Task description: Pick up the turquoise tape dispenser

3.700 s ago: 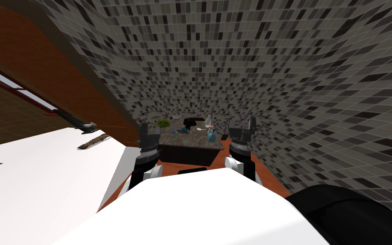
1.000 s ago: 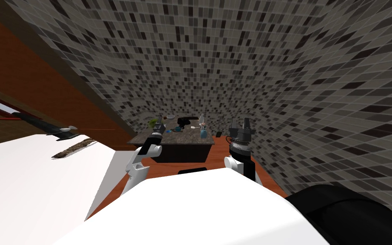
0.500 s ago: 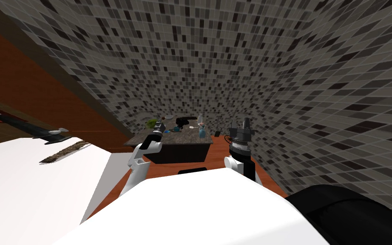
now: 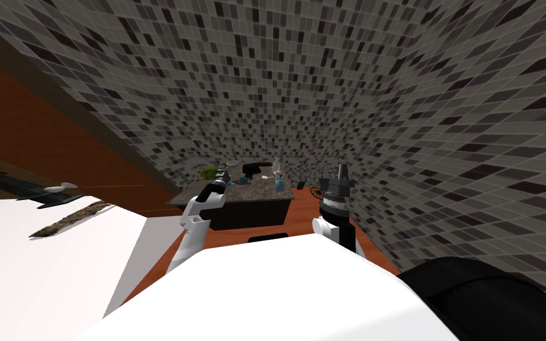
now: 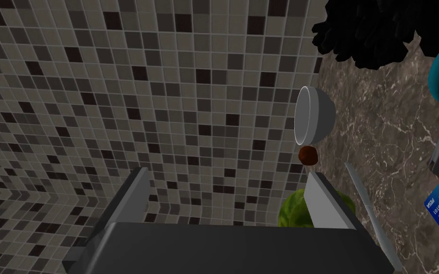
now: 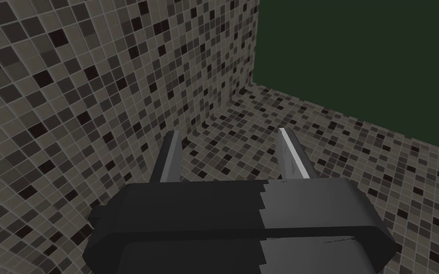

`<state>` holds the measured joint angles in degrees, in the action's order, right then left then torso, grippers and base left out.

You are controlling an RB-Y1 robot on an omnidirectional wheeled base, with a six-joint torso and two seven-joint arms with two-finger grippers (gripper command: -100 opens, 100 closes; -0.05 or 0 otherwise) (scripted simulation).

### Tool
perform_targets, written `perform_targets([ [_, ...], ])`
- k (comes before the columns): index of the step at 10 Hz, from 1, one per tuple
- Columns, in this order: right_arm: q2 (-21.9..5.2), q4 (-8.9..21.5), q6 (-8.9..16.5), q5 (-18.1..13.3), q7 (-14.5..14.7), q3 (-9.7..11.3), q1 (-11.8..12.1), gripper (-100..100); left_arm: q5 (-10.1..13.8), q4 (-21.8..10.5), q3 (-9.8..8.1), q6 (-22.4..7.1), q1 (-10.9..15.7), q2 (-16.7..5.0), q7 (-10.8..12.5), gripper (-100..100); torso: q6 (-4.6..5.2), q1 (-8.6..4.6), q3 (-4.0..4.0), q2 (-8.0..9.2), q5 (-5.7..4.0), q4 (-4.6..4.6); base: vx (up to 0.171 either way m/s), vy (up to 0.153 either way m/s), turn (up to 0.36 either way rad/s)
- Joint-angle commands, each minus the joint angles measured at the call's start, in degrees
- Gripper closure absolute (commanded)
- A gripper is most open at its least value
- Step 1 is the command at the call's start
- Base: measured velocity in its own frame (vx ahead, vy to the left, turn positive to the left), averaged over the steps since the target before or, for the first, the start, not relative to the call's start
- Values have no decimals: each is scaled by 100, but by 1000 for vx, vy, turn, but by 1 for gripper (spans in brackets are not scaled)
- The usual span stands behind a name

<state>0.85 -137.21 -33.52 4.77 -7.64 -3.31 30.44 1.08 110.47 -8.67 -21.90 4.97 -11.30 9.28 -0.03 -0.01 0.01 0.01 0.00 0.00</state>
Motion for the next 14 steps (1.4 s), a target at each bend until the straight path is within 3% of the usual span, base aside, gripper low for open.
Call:
perform_targets([
  [1,0,0,0,0,0,0,0,0,76,-213,-138,-286,243,-73,77,-100,0,0,0,0,0,0,-3,-5,-109],
  [3,0,0,0,0,0,0,0,0,76,-213,-138,-554,243,-73,77,-100,0,2,0,-1,0,0,-1,-1,-35],
  [4,0,0,0,0,0,0,0,0,120,-401,-254,-729,449,-112,134,-100,-1,2,0,0,1,0,0,-2,-117],
  [9,0,0,0,0,0,0,0,0,162,-594,-372,-1355,648,-155,188,-100,-1,4,-1,-2,1,0,1,2,-58],
  [12,0,0,0,0,0,0,0,0,237,-985,-611,-1895,1024,-257,289,-100,-1,4,-1,-2,1,-1,4,7,-126],
  [14,0,0,0,0,0,0,0,0,237,-985,-611,-2144,1024,-257,289,-100,-2,6,-2,-3,2,-1,5,9,-30],
])
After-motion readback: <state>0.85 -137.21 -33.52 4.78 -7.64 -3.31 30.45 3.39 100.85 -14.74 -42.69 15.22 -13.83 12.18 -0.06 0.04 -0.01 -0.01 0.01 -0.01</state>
